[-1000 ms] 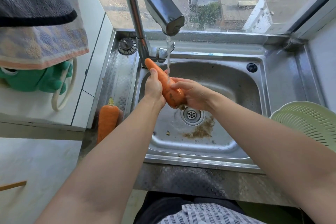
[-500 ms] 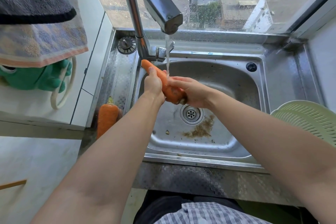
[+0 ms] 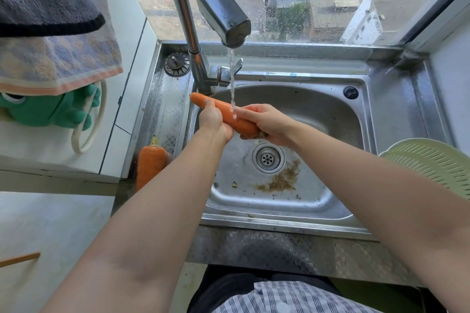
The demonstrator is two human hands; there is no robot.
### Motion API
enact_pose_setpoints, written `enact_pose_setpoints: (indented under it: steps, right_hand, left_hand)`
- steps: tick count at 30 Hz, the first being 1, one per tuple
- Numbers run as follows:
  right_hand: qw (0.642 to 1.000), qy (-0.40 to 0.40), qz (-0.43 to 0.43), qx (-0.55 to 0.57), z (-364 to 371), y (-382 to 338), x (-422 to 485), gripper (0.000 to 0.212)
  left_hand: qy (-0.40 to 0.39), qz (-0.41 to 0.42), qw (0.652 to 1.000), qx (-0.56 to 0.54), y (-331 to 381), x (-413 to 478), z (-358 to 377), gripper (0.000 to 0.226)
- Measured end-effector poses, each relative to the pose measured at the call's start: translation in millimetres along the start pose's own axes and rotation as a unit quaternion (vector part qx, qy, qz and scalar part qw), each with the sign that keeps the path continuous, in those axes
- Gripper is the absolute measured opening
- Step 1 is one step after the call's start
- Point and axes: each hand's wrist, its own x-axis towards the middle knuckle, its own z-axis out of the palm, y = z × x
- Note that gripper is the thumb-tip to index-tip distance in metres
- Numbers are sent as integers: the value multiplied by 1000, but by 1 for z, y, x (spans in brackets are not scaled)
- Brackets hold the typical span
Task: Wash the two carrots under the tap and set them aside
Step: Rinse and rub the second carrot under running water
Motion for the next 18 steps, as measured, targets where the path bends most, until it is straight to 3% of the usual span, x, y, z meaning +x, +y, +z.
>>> enact_pose_setpoints:
  steps: [3, 7, 8, 11, 12, 14, 15, 16, 18]
  right_hand:
    - [993, -94, 16, 68, -10, 2, -6, 28]
    - [999, 10, -10, -47, 8, -3, -4, 34]
    - [999, 5, -12, -42, 9, -3, -3, 34]
    - [992, -115, 9, 47, -1, -2, -8, 31]
    - [993, -115, 9, 32, 1, -2, -7, 26]
    - [998, -27, -16, -48, 15, -2, 0, 16]
    - [997, 22, -23, -73, 22, -2, 2, 22]
    - [997, 30, -17, -67, 24, -2, 4, 26]
    - [998, -57, 5, 11, 15, 1, 3, 31]
  left_hand:
    - [0, -7, 1000, -13, 3, 0, -2, 63]
    - [17, 0, 1000, -18, 2, -1, -4, 62]
    - [17, 3, 1000, -13, 3, -1, -5, 64]
    - [24, 11, 1000, -11, 7, 5, -14, 66]
    - [31, 11, 999, -5, 8, 6, -16, 65]
    - [36, 7, 999, 11, 8, 3, -18, 65]
    - [34, 3, 999, 12, 8, 2, -18, 65]
    - [33, 1, 999, 10, 8, 4, -19, 65]
    - [43, 13, 999, -10, 12, 6, -23, 63]
